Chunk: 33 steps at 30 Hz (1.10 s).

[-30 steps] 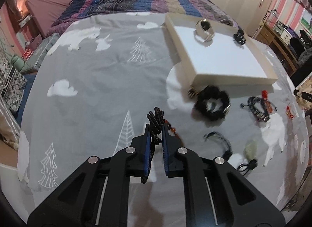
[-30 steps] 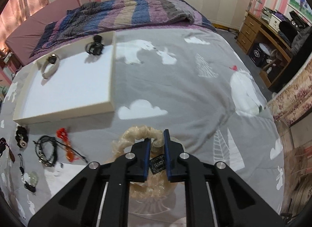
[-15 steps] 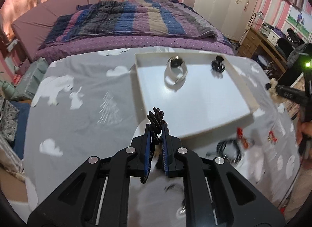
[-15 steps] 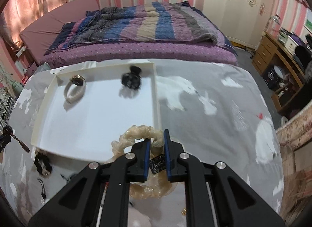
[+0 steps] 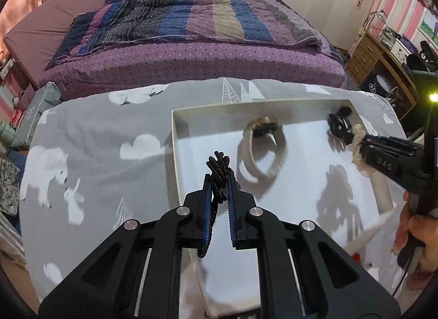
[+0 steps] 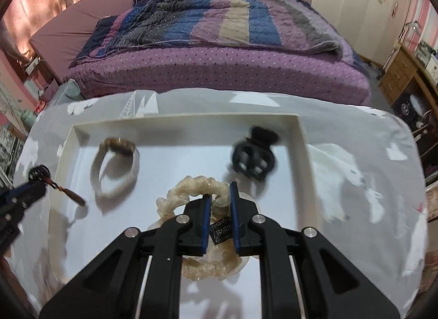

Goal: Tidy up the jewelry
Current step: 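Carry the necklace with the left tool into the tray while the right tool carries the scrunchie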

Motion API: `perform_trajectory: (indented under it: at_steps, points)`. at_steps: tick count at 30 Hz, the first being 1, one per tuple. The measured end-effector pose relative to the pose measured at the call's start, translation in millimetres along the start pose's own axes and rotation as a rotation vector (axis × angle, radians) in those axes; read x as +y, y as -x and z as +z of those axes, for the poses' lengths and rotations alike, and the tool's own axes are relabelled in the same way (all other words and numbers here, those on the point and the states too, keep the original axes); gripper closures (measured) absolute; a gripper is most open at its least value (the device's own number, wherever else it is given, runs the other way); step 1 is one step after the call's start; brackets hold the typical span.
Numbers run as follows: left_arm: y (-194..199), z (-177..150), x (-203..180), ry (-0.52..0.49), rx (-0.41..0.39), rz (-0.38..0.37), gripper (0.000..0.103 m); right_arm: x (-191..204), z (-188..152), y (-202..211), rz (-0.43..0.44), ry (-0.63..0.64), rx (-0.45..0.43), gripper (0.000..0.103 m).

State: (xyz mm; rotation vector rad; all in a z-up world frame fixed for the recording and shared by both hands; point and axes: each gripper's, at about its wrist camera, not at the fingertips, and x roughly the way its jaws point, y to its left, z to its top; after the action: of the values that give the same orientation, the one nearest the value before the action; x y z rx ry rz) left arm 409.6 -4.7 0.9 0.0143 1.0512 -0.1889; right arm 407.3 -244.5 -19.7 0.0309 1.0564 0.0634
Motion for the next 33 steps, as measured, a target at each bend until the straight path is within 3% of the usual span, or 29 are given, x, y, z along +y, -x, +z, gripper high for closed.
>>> perform_trajectory:
  at_steps: [6,21,22,23,25,29,31,33]
  points:
    - [-29,20,5,-0.014,0.001,0.037,0.094,18,15,-28,-0.009,0.019,0.023,0.09]
    - [-67,26,11,0.041,0.067,0.047,0.094,26,32,-61,-0.05,0.006,0.049,0.086]
    - [-68,26,12,0.051,0.073,0.044,0.094,27,32,-61,-0.053,0.009,0.049,0.081]
    - [-69,26,13,0.061,0.079,0.044,0.093,27,33,-61,-0.058,0.008,0.051,0.065]
    - [-70,26,14,0.072,0.081,0.044,0.091,28,33,-60,-0.056,0.003,0.058,0.053]
    - [-65,26,10,0.078,0.076,0.045,0.066,30,29,-50,-0.062,0.019,0.038,0.048]
    - [-59,25,6,0.077,0.064,0.047,0.06,30,26,-39,-0.065,0.025,0.027,0.044]
    - [-53,24,2,0.079,0.054,0.047,0.046,29,23,-25,-0.058,0.026,0.01,0.04]
